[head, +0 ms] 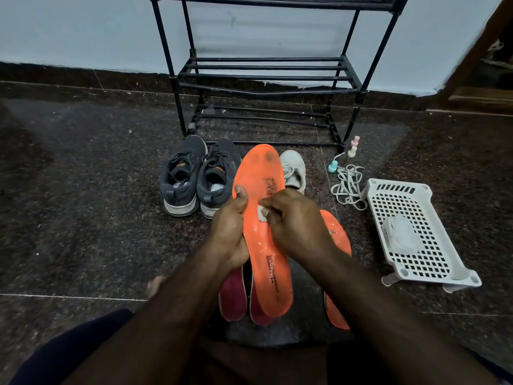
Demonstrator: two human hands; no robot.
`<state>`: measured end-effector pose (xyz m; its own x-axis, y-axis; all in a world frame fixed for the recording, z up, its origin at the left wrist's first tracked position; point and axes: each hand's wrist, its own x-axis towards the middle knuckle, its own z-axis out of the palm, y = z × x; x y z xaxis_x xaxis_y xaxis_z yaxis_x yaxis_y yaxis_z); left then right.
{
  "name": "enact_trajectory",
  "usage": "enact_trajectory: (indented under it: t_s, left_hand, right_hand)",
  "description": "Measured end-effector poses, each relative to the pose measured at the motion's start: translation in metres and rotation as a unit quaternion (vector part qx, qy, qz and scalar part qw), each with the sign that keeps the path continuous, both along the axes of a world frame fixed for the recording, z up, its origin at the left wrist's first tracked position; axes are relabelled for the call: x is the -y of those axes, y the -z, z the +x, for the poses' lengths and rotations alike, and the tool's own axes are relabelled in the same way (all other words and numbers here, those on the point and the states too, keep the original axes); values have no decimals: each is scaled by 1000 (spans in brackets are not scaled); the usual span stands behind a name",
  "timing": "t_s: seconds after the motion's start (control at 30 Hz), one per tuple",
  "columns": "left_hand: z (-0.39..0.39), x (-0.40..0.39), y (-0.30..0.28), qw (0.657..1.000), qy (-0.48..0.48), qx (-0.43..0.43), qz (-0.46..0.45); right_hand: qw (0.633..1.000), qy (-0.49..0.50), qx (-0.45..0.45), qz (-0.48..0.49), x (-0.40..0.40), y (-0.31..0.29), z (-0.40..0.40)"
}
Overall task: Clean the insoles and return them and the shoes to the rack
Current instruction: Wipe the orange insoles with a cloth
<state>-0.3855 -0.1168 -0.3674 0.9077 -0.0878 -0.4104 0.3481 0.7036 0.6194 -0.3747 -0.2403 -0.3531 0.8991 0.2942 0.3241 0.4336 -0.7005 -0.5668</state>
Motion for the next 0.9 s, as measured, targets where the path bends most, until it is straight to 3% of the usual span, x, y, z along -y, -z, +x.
enact_trajectory:
  t_s: [0.27,0.37,0.43,0.63,0.73,0.9]
  left_hand:
    - [5,-4,-1,1000,-14,-14,2]
    - [3,-2,-3,1000,-9,-1,-11]
    - [2,-1,-1,1000,-11,4,-20]
    - [6,-8,0,999,-22,-22,-12]
    - [6,-8,-2,999,-23,-22,-9]
    - [1,-1,-1,999,-14,9,-28]
  right_hand:
    - [993,-75,-86,22,-1,-11,-18]
    - [999,-18,-21,46,3,-14,-6]
    - [1000,-20,-2,6,-2,-8,-4]
    - [996,-65,-59,-6,-10,1,-22]
    - [995,-93,-32,-6,-11,1,-28]
    - [999,1,36,-18,-3,2,-2]
